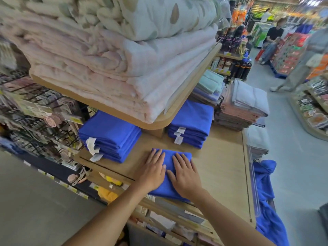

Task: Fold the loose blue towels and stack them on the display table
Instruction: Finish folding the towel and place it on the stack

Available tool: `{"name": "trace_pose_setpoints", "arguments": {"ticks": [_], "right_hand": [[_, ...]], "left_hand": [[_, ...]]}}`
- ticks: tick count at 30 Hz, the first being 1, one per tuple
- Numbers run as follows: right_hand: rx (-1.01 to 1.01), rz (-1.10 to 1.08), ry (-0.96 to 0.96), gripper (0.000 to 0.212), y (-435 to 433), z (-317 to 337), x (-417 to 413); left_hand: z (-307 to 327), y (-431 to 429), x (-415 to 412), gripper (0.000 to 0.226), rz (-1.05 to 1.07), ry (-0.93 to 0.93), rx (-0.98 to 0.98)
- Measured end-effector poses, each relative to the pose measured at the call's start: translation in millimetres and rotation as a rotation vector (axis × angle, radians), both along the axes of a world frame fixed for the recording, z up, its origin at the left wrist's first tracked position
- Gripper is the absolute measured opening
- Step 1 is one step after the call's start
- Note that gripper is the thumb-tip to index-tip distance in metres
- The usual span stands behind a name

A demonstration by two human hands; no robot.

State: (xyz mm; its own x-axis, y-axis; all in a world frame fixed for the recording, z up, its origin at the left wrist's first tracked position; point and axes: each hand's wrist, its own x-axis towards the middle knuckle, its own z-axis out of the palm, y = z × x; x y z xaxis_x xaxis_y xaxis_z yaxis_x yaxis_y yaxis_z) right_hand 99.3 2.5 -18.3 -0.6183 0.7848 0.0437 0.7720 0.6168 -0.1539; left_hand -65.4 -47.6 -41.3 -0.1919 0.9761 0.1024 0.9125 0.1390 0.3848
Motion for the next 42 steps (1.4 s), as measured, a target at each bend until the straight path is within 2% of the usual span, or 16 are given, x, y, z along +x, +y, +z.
{"name": "trace_pose_setpoints", "arguments": {"ticks": [6,9,12,15,18,20,22,23,25,27,29,31,33,37,42], "right_hand": [[0.003,-0.035,0.131,0.069,-1,-6,1],[-0.094,-0.279,0.356,0.070,1,-2,11],[-0.352,-0.493,0.544,0.052,11,9,19],[-0.734,-0.617,0.616,0.058,29,27,12],[-0.990,-0.617,0.704,0.048,37,33,6],[-1.012,-0.549,0.775,0.033,33,35,4],[-0.957,-0.472,0.848,0.021,26,37,7],[-0.941,-0.439,0.885,0.019,23,40,9],[-0.924,-0.380,0.958,0.025,19,52,18],[-0.920,-0.335,1.010,0.036,22,70,31],[-0.933,-0.313,1.045,0.038,32,92,45],[-0.937,-0.311,1.069,0.034,48,112,60],[-0.940,-0.310,1.106,0.030,65,129,73],[-0.965,-0.378,1.211,0.030,103,157,82],[-1.037,-0.451,1.328,0.042,176,189,52]], "left_hand": [[-14,-1,-4,0.060,-0.009,0.054,0.034],[-13,-4,-4,0.060,-0.008,0.012,0.049],[-10,-5,-3,0.058,0.003,-0.026,0.092],[-9,-7,-4,0.055,-0.002,-0.036,0.134],[-9,-7,-3,0.052,-0.013,-0.059,0.167],[-8,-8,-3,0.059,0.006,-0.124,0.185],[-3,-9,-3,0.078,0.119,-0.308,0.227],[3,-9,-3,0.088,0.220,-0.492,0.254],[22,-8,-3,0.097,0.409,-0.981,0.263],[36,-5,-1,0.084,0.389,-1.420,0.196],[47,0,2,0.069,0.225,-1.659,-0.031],[57,5,7,0.065,0.079,-1.665,-0.249],[67,18,14,0.059,-0.015,-1.591,-0.308],[102,58,28,0.047,0.030,-1.567,-0.196],[159,125,10,0.041,0.083,-1.724,-0.049]]}}
